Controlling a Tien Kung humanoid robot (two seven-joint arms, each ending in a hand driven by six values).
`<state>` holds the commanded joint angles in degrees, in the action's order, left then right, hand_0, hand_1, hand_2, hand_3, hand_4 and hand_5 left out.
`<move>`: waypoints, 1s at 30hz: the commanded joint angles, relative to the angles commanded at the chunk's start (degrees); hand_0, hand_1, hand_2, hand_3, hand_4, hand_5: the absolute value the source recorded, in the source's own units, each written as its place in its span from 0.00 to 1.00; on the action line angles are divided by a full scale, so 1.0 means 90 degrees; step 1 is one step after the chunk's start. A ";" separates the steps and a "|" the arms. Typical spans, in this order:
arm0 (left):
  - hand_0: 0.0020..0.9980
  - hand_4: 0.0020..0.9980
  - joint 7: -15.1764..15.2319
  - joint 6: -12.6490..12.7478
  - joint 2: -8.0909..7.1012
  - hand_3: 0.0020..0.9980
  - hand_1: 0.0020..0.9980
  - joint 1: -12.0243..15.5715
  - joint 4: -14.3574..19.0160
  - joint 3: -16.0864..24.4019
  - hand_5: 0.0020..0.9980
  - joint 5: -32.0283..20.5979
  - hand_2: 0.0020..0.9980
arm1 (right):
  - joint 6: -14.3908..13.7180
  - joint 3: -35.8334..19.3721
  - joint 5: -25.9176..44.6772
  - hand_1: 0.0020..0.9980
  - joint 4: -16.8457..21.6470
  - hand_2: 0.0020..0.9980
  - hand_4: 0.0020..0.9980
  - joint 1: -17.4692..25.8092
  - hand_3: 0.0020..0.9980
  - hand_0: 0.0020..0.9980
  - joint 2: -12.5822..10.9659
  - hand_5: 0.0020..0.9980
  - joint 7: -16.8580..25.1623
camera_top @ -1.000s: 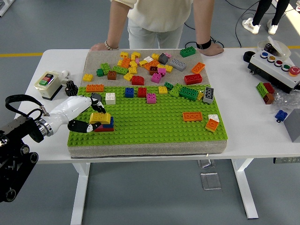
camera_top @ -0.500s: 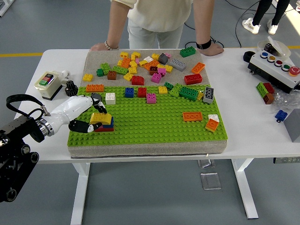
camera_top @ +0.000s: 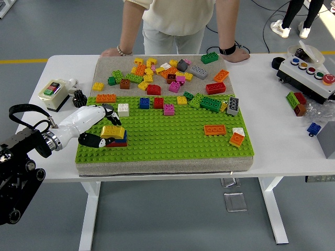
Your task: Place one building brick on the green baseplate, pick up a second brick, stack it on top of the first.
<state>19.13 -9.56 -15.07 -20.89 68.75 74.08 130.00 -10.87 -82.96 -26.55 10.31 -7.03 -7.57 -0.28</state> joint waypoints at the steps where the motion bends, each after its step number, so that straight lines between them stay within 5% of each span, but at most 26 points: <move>1: 0.82 0.77 -0.0001 0.0003 0.0003 0.57 0.70 -0.0001 -0.0001 -0.0002 0.09 0.0000 0.60 | -0.0003 0.0005 0.0001 0.66 0.0000 0.71 0.92 0.0000 0.60 0.74 0.0001 0.50 0.0001; 30: 0.83 0.78 -0.0021 -0.0015 0.0142 0.57 0.70 -0.0116 -0.0090 -0.0004 0.11 0.0000 0.61 | -0.0009 0.0033 0.0014 0.66 0.0000 0.71 0.92 -0.0003 0.60 0.74 -0.0011 0.50 -0.0025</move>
<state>18.94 -9.69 -13.79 -21.94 67.94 74.05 130.00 -10.95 -82.67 -26.42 10.31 -7.06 -7.66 -0.51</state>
